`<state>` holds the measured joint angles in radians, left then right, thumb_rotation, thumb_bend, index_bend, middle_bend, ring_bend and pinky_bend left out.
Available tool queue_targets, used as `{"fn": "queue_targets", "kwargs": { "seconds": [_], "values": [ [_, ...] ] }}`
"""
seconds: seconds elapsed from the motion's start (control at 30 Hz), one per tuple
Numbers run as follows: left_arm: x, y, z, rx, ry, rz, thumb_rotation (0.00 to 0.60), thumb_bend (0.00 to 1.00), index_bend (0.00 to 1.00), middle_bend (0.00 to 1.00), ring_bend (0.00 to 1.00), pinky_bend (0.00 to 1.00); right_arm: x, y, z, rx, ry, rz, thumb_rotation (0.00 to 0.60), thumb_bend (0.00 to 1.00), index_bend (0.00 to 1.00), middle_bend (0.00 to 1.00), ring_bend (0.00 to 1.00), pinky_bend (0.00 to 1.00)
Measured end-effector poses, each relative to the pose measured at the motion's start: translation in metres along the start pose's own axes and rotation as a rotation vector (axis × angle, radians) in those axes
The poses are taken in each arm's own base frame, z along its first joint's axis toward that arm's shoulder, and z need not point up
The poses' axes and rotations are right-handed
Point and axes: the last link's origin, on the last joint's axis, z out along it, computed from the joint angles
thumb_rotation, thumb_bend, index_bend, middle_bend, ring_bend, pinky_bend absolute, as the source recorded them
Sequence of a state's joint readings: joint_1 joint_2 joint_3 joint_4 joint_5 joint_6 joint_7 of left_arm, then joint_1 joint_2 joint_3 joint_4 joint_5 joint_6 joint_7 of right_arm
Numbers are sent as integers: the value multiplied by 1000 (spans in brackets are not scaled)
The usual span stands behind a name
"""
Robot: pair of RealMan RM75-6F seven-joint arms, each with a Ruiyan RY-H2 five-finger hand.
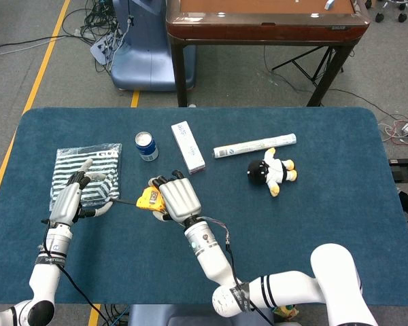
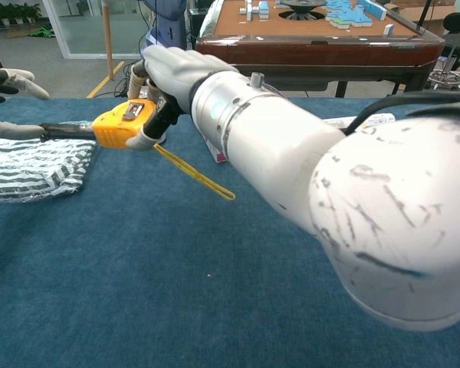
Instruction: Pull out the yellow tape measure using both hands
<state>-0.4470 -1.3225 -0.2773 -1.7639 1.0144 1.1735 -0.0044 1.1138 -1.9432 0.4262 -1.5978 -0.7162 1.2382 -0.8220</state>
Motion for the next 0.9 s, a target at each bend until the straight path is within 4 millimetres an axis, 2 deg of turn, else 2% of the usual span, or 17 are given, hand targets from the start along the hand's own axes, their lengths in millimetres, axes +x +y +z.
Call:
{"fn": "queue_targets", "kwargs": {
  "seconds": [0.47, 0.9],
  "values": [
    [5, -4, 4, 15, -14, 17, 600, 311, 372, 0, 0, 0, 3, 15, 0, -15, 1, 7, 600, 550, 575, 558, 480, 191],
    [8, -7, 6, 25, -12, 21, 600, 374, 420, 0, 0, 0, 5, 16, 0, -10, 3, 10, 600, 550, 576, 561, 483, 191]
  ]
}}
